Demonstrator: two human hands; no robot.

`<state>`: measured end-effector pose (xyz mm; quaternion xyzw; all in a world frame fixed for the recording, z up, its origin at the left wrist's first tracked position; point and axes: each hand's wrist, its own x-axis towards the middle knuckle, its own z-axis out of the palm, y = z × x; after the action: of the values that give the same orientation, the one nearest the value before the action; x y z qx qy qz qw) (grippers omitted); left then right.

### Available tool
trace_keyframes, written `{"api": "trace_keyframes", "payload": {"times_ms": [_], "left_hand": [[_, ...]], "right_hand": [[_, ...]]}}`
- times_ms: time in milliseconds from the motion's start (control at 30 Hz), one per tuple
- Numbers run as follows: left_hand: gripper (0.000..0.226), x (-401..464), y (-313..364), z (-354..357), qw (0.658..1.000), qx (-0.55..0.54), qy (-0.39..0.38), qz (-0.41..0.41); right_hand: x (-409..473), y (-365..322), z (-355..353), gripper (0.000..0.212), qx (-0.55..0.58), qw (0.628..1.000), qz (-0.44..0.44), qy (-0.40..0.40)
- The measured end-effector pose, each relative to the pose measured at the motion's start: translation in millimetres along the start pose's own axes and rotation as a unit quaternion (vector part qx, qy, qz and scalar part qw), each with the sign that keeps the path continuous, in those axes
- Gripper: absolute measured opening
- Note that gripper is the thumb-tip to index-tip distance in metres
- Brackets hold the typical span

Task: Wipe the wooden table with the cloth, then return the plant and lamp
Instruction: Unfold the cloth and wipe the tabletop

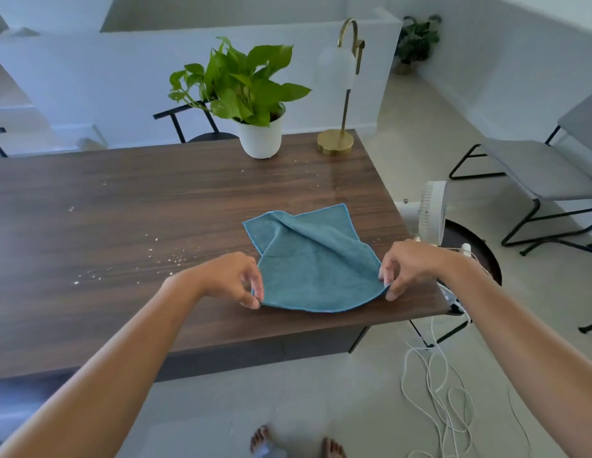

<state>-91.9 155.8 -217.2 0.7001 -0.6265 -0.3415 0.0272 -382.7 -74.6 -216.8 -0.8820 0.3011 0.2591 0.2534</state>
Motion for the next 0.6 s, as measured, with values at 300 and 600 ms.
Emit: {"api": "trace_keyframes", "payload": {"times_ms": [300,600], "left_hand": [[0.012,16,-17,22,0.967,-0.167,0.185,-0.057],[0.029,49,-59,30,0.881,-0.092,0.441,-0.146]], "right_hand": [[40,-78,24,0.022,0.080,0.977,-0.049,0.193],[123,-103,93,0.065,0.002,0.934,0.024,0.357]]}}
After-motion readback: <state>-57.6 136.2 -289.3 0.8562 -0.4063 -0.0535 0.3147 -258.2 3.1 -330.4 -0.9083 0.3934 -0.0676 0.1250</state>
